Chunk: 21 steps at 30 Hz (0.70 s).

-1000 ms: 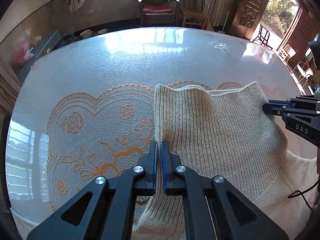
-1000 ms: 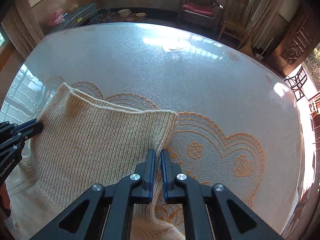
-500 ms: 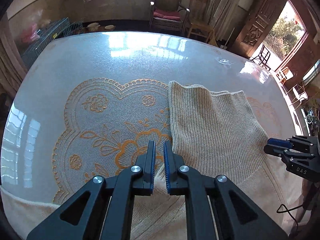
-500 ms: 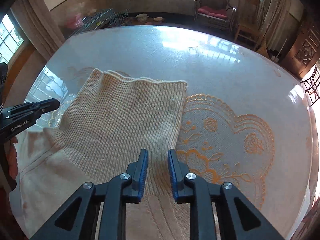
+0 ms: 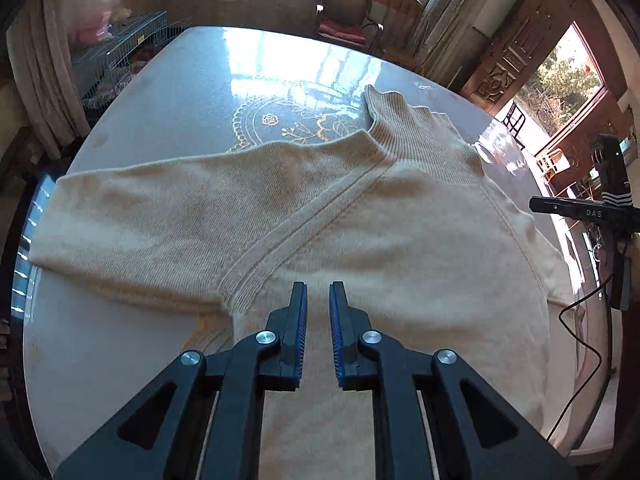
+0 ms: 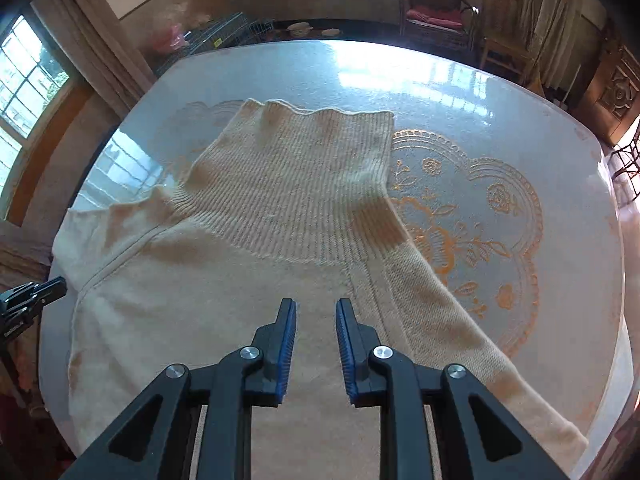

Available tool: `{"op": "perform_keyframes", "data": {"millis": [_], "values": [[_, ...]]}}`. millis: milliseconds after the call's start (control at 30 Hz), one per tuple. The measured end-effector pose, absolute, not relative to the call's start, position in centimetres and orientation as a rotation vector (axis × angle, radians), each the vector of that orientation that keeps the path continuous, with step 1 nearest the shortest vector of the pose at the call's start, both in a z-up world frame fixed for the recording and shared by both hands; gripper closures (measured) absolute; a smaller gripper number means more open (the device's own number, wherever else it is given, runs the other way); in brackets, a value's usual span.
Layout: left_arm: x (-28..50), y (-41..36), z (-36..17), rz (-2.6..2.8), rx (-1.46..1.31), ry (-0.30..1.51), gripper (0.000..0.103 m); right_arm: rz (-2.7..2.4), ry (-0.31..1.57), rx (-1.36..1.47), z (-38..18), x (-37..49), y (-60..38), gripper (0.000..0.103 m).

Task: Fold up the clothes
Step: 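Grasp the ribbed hem with both grippers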

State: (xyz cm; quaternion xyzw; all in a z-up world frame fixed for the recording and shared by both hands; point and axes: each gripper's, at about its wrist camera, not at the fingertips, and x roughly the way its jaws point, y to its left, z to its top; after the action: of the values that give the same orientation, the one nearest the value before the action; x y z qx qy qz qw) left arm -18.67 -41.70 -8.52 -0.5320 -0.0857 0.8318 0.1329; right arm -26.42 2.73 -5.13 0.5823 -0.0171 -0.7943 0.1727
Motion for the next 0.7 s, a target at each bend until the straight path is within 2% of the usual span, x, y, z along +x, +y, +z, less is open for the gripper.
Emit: {"op": "perform_keyframes", "data": {"millis": [67,333,433,533,633,700], "values": [[-14.4,-42.9,-9.0,2.390,-1.555,-0.270,0.090,-2.177,-0.062,1.618,-3.7,-20.8,2.8,0.082],[-1.2,-47.9,-16.2,2.340,-1.711,-0.560,0.088,-2.006,-0.360,1.714,-9.2,-4.6,3.6,0.082],[2.1,-49.1,-16.9,2.302,-1.634,-0.681,0.087,-1.996,-0.587,1.724,-12.3,0.3,5.5,0.079],[3.9,-49.7,-16.4,2.333,-1.569,-0.700,0.087,-2.009,-0.865,1.675,-14.4,3.9,7.9,0.075],[4.3,-49.5,-16.0,2.315,-1.512,-0.689,0.084,-2.006,-1.028,1.608,-15.6,5.4,8.6,0.075],[4.4,-49.3,-16.0,2.299,-1.517,-0.660,0.082,-2.016,-1.066,1.592,-15.9,5.8,8.3,0.075]]}}
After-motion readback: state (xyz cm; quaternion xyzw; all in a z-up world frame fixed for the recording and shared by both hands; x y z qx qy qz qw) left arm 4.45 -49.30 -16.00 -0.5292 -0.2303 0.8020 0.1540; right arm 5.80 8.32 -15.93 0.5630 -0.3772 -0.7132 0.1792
